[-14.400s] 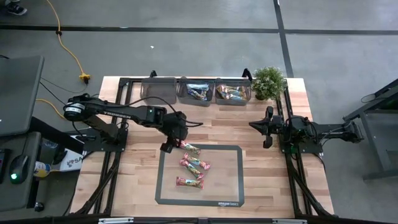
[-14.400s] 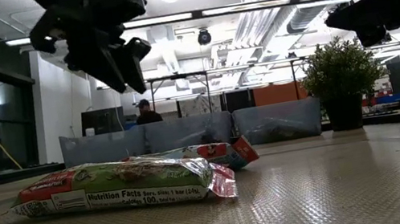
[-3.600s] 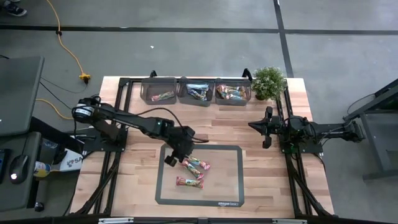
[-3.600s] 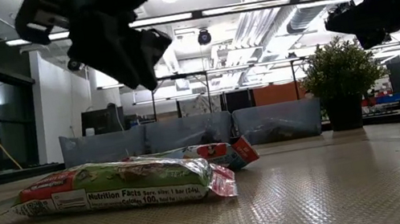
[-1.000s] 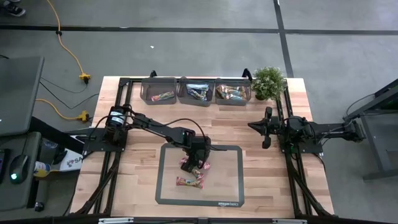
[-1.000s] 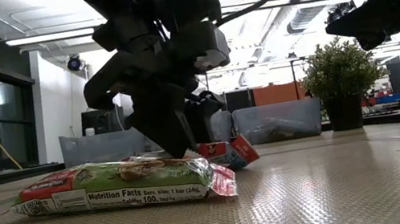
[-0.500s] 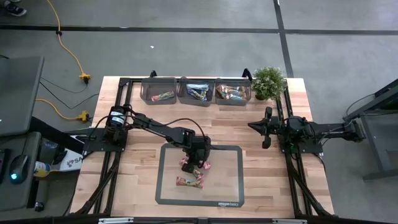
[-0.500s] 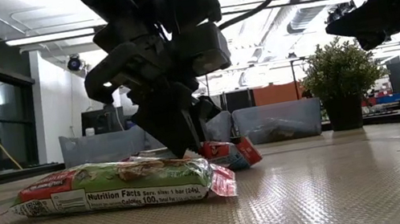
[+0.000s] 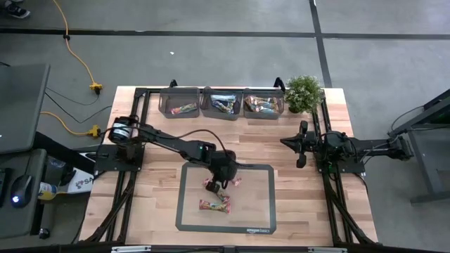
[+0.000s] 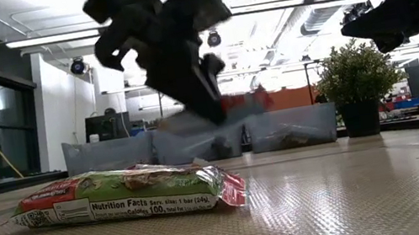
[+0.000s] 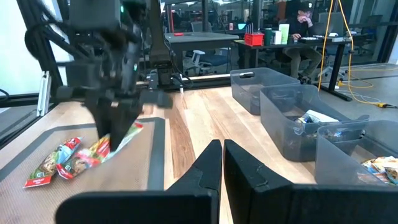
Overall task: Pick and place Granola Bars by type
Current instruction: Put the red granola bar into the left black bin
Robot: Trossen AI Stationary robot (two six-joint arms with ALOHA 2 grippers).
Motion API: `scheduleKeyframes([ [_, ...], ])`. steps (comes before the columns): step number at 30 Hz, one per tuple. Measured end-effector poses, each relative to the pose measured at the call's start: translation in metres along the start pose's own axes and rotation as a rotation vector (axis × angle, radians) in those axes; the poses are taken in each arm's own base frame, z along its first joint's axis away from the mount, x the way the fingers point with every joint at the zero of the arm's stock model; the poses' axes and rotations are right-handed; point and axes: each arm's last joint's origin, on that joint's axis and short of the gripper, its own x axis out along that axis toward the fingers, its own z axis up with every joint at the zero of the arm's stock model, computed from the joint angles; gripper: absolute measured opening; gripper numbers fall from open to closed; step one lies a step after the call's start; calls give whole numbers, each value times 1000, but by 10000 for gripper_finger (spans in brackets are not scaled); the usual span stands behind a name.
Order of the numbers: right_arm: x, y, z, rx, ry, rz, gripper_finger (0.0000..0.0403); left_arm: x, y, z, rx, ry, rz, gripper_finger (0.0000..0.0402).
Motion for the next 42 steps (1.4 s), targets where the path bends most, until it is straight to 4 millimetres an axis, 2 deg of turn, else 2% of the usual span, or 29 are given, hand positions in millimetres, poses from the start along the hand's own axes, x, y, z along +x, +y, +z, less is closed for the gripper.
scheduleKeyframes([
  [10, 0, 0, 0, 0, 0, 0, 0, -71, 4, 22, 20, -120, 346, 53],
  [16, 0, 0, 0, 0, 0, 0, 0, -120, 6, 27, -61, -183, 611, 53],
  [21, 0, 0, 0, 0, -2, -1, 0, -161, 6, 22, -136, -182, 887, 53],
  [31, 0, 0, 0, -1, 5, -1, 0, -226, 3, 7, -243, -88, 1454, 53],
  [37, 1, 0, -1, -1, 8, -1, 0, -256, 6, -4, -324, -89, 1569, 53],
  [42, 0, 0, -1, -1, 7, -1, 0, -281, 24, -19, -402, -75, 1617, 53],
])
